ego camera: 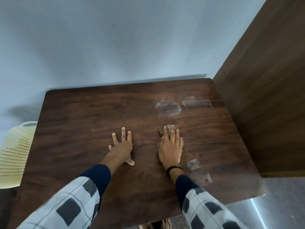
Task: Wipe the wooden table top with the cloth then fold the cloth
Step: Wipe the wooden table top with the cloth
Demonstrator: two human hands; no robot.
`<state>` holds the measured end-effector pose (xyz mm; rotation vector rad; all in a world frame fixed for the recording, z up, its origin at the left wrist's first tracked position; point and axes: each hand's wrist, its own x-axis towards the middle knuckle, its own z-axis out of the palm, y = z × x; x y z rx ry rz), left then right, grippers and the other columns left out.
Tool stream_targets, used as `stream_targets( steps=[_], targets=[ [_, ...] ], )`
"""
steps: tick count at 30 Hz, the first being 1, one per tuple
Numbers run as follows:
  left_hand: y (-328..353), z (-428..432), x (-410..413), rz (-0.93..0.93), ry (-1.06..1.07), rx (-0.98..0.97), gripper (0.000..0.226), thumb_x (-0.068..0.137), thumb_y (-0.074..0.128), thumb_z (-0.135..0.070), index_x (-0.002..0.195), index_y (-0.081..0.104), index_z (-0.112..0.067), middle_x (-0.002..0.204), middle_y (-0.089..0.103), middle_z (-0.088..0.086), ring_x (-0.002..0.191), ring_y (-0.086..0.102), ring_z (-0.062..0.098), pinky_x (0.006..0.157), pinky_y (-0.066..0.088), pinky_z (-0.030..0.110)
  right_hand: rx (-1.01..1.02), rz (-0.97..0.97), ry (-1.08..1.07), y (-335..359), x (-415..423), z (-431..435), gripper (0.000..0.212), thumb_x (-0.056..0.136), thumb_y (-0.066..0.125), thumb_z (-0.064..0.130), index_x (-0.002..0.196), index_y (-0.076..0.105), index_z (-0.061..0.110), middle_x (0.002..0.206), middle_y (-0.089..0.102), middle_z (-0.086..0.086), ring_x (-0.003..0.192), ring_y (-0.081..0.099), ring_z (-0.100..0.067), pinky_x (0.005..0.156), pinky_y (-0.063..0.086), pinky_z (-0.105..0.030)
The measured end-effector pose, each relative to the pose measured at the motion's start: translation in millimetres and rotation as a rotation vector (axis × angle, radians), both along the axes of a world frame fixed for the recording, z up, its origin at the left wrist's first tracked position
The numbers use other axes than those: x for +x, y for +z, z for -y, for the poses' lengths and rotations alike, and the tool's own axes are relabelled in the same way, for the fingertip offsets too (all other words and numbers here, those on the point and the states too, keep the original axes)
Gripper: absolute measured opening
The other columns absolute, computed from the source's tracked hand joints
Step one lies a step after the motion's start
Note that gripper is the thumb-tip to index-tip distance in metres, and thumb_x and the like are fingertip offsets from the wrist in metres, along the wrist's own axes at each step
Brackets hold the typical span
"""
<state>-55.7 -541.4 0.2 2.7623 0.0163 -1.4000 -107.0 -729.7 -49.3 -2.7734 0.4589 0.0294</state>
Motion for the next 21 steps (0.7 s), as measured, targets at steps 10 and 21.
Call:
stream_targets(
  steps=[10,21],
  targets=[
    [8.7,-8.1,5.0,0.030,0.032,-0.050,0.141,0.069,0.089,-0.029,0.151,-0.026,-0.021,0.144,-0.052,-0.003,0.142,-0.029,0.043,0.115,0.013,0.064,0.023,0.002,0.008,11.0,68.8,15.9,0.054,0.108,0.029,0.026,0.161,0.021,0.030,0.171,0.009,-0.002,0.158,0.002,-0.026,0.126,0.009,-0.052],
    [14.9,-0.6,-5.1,-0.011,-0.001,-0.042,0.139,0.071,0.087,-0.029,0.150,-0.028,-0.020,0.144,-0.052,-0.002,0.141,-0.030,0.043,0.117,0.013,0.062,0.011,-0.012,0.061,10.7,124.3,16.3,0.055,0.108,0.033,0.026,0.162,0.021,0.029,0.171,0.010,-0.003,0.157,0.004,-0.027,0.126,0.010,-0.051]
  ],
)
